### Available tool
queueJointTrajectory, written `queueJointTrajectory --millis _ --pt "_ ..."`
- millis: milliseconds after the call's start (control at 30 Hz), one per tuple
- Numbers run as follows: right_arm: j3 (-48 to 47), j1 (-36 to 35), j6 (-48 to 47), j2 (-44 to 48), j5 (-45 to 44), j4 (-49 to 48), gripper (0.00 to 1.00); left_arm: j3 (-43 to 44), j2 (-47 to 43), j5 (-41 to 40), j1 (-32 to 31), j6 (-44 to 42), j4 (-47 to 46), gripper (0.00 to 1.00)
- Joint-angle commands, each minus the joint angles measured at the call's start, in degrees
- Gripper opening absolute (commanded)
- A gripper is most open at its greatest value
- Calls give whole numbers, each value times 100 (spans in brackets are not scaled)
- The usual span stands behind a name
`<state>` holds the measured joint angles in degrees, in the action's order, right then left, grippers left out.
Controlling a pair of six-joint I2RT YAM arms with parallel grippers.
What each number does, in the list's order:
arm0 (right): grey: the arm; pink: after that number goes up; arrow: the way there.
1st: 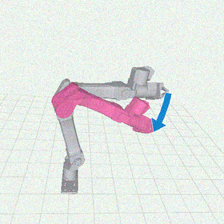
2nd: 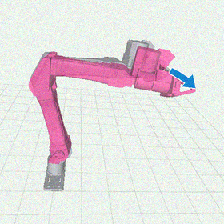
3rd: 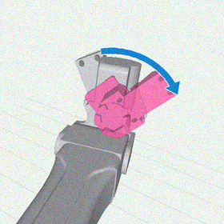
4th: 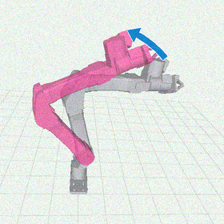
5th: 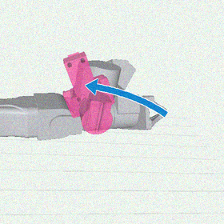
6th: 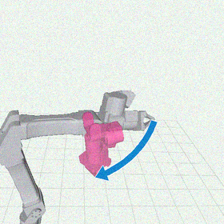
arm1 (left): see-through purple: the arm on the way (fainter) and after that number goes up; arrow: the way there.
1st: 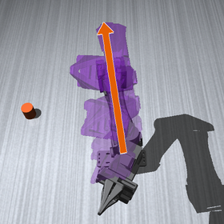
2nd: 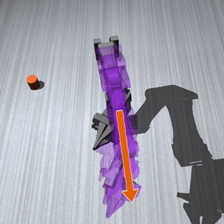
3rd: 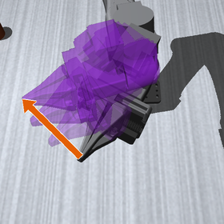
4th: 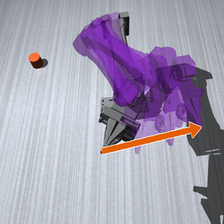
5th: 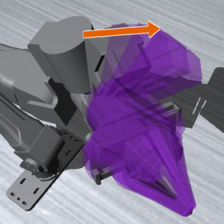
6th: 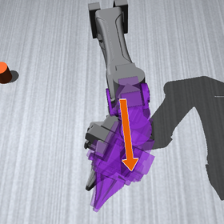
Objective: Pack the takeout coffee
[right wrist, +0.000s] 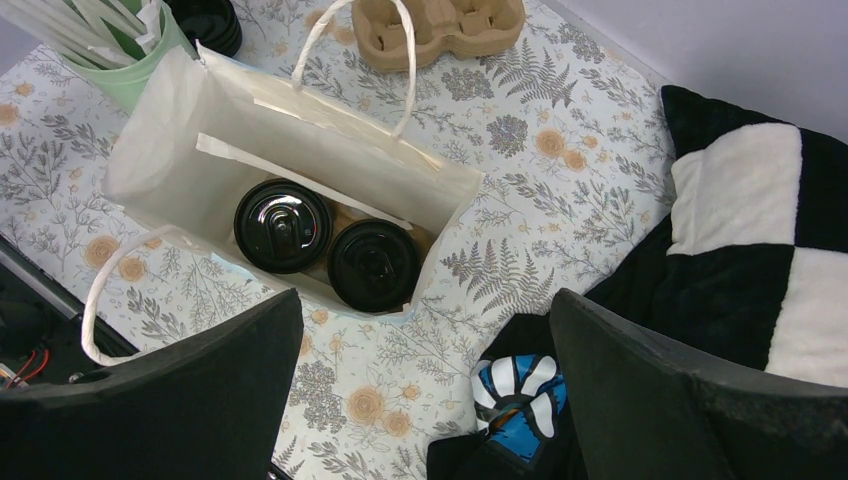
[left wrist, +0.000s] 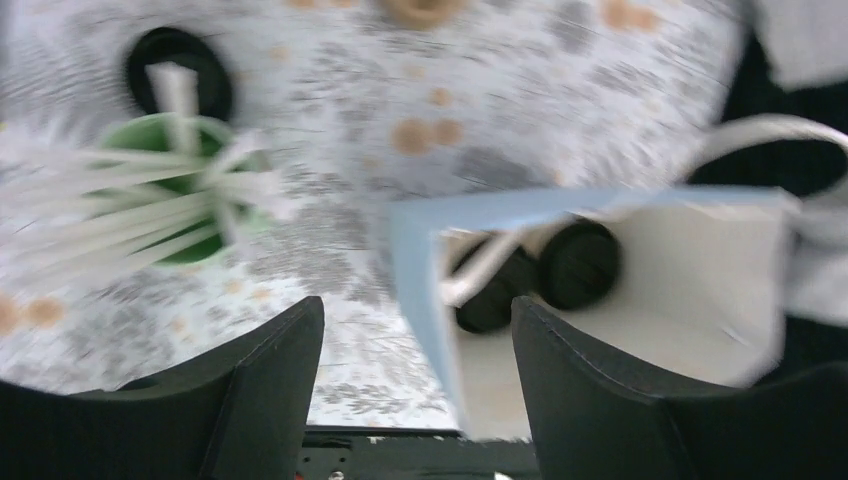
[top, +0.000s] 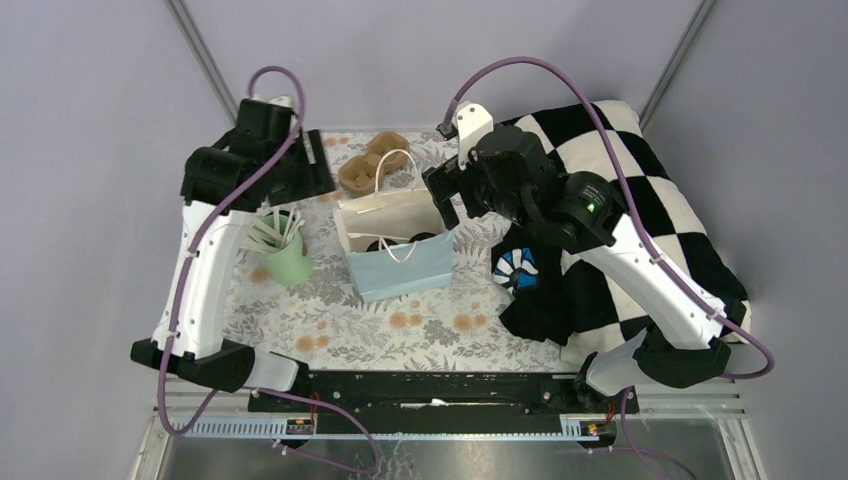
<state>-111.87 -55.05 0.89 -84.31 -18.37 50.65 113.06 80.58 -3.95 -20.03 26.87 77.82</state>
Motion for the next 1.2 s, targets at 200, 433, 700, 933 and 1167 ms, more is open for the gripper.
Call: queueJointTrajectory --millis 200,433,700,933,1167 --pt "72 38 -62 231 45 -136 100 -1830 -456 -1677 1730 -150 -1217 70" --pt "320 36 -322 468 2 -154 100 -2347 -25 -1861 1822 -491 -2186 65" --pt "398 40 -403 560 -62 -214 100 -2522 576 -1977 1909 -934 -2939 53" --pt "278 40 -407 501 -66 -176 100 -2182 1228 -1957 1931 -1002 -2943 43" --pt "256 34 -389 512 -97 -234 100 -2220 1128 -2019 1932 -961 -2719 20"
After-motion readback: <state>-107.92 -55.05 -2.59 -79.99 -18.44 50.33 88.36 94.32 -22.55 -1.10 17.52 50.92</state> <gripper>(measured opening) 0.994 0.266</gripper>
